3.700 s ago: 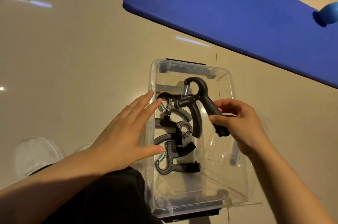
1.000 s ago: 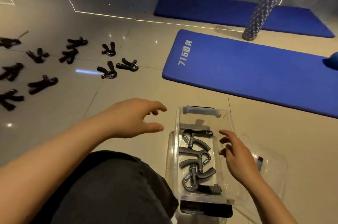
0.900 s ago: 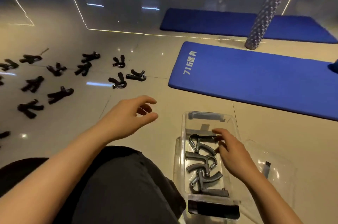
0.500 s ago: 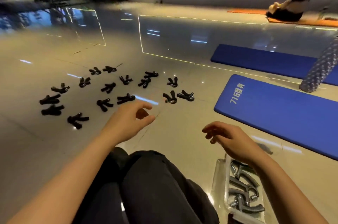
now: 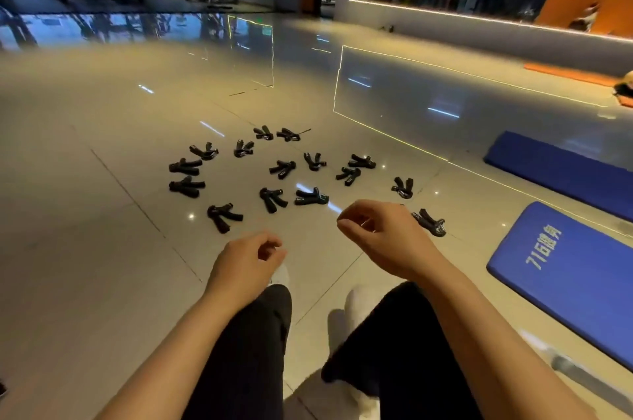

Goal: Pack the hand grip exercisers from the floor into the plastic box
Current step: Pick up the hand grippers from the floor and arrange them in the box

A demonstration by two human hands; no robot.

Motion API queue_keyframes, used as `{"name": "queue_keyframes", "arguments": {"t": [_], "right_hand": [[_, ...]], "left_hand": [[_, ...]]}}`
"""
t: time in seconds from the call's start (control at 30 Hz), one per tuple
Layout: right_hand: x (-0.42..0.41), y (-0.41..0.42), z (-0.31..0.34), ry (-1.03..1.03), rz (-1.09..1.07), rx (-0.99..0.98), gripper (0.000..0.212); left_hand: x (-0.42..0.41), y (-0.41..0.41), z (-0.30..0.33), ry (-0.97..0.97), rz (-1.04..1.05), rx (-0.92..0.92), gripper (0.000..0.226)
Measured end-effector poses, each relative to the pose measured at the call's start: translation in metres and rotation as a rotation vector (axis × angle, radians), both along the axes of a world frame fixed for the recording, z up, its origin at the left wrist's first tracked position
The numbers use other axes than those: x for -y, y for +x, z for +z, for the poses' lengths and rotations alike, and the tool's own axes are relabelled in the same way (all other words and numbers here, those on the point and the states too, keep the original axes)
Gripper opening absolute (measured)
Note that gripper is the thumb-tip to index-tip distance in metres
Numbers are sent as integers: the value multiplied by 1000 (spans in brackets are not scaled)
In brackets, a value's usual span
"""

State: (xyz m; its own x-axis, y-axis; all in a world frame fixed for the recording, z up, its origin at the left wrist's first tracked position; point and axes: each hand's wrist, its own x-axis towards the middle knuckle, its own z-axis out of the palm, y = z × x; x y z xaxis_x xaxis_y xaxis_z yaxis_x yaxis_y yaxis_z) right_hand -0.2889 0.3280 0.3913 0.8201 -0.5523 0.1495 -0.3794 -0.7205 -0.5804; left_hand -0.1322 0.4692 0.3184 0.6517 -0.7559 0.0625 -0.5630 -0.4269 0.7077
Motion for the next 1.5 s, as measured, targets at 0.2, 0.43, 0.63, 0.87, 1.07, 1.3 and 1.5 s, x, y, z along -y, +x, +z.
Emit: {"name": "queue_keyframes", "arguments": {"t": [0.2,0.43,0.63,0.87,1.07,1.3,1.5], "right_hand": [[31,18,-50,-62,-194,-119,17],[56,41,-87,-76,-147,-325,26],[85,74,-75,-80,-174,-285,27],[131,132,-62,-27,-237,-240,27],[165,190,-58,-26,-223,-250,23],[208,293,-95,67,-150,-433,25],[244,371,-178,261,-206,-675,52]], "left_hand": [[11,9,-1,-73,-23,31,24],[49,35,7,197,-276,273,44],[85,85,18,239,-336,308,43],[144,147,29,210,-331,208,33],[177,183,46,191,-494,212,36],[201,254,27,191,-524,239,36],[230,340,-8,-63,-331,-426,22]]}}
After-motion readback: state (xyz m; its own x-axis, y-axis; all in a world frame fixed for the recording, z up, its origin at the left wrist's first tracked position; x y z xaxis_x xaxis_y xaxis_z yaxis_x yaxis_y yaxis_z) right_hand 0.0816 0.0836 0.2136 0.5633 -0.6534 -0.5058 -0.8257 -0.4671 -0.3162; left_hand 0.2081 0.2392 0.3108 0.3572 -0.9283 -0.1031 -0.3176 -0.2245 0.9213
